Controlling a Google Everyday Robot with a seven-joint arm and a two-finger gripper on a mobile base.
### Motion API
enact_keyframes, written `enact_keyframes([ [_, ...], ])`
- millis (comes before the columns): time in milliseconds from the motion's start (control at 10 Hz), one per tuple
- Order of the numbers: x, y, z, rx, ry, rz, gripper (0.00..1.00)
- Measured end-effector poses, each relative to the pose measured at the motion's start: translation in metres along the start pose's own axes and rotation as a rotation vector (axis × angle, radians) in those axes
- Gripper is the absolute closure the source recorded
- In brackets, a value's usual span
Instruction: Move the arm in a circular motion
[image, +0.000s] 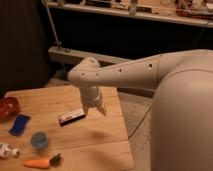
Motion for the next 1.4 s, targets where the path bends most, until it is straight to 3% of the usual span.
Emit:
enact_keyframes([
  [200, -0.031, -0.044, 0.005, 0.011, -0.032, 0.123, 0.35],
  [400, -0.078, -0.085, 0.004, 0.019, -0.091, 0.186, 0.35],
  [700, -0.157, -0.100, 0.001, 0.020, -0.155, 0.156, 0.35],
  [800, -0.187, -0.092, -0.002, 0.037, -0.170, 0.124, 0.35],
  [900, -0.203, -0.085, -0.004, 0.046, -0.177, 0.104, 0.35],
  [1000, -0.234, -0.064, -0.009, 0.068, -0.192, 0.061, 0.35],
  [1300, -0.276, -0.013, -0.023, 0.110, -0.221, -0.023, 0.35],
  [1400, -0.286, 0.021, -0.030, 0.112, -0.237, -0.082, 0.35],
])
